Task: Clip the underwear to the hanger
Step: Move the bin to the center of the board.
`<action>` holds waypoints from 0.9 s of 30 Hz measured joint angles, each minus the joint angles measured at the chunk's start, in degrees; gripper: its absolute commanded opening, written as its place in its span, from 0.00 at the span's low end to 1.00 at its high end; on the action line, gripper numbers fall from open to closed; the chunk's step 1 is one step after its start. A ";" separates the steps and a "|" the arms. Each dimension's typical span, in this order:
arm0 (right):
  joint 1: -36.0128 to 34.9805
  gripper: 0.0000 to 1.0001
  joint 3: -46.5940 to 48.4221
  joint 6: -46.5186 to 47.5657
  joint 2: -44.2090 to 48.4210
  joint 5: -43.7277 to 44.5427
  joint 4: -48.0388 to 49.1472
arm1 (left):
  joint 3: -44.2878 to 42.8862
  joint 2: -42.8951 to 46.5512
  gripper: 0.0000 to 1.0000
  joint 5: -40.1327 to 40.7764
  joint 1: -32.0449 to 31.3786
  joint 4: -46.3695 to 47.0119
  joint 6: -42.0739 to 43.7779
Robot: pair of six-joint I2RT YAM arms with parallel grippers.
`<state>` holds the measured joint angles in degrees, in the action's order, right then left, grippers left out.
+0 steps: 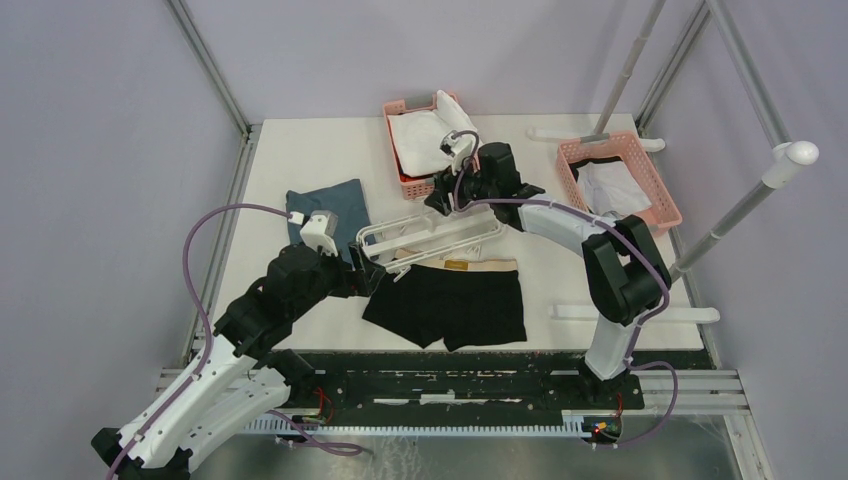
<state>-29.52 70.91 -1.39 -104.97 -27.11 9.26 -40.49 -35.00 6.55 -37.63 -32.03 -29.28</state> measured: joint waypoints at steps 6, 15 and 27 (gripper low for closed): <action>0.04 0.66 3.76 -7.21 2.95 11.04 -4.48 | 0.00 -0.17 0.90 0.46 0.00 0.00 0.00; -1.55 0.64 29.09 -17.79 -4.07 20.65 -17.70 | -0.17 0.26 0.89 1.11 0.00 -0.59 0.00; -16.96 0.64 55.15 -25.44 -30.67 23.21 -31.63 | -5.57 10.62 0.90 8.37 0.00 -4.24 0.00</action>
<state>-46.48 126.06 -26.83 -135.63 -3.90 -22.37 -46.06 -24.38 14.92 -37.63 -36.27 -29.28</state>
